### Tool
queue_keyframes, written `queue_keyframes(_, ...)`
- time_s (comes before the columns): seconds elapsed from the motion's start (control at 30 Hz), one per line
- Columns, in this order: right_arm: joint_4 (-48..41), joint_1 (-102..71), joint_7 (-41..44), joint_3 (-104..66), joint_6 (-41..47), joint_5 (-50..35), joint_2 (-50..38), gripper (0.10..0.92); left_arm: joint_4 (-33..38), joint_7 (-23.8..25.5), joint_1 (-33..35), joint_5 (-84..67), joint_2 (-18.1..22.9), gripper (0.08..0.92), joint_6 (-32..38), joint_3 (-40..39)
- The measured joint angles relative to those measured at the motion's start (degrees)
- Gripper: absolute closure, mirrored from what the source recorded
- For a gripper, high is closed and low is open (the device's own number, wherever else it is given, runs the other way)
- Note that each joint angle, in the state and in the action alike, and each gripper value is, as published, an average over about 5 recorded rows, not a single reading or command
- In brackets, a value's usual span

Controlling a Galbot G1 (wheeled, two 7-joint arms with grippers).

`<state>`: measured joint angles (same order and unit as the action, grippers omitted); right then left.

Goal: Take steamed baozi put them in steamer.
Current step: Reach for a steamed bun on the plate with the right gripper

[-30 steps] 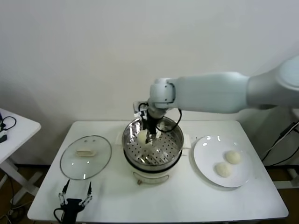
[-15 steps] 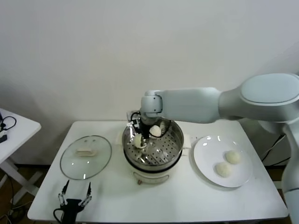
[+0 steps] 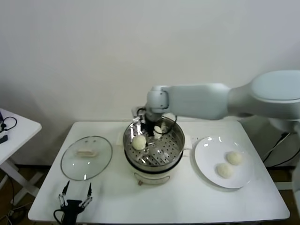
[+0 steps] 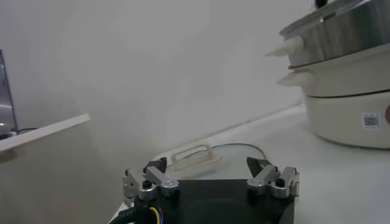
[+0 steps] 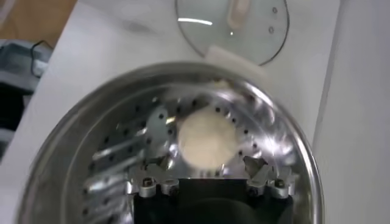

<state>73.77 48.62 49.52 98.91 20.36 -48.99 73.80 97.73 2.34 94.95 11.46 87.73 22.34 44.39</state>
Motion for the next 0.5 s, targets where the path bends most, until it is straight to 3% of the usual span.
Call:
queue_keyframes(0.27, 8.22, 12.83, 5.79, 11.95, -5.4, 1.96, -11.58, 0.203, 0.34, 0.06, -0.07, 0.28, 0.38, 0.177, -0.23, -0.55)
queue_keyframes(0.5, 13.02, 14.42, 5.05, 17.79, -5.97, 10.14, -23.05, 0.203, 0.15, 0.04, -0.09, 0.93, 0.8, 0.177, -0.21, -0.64)
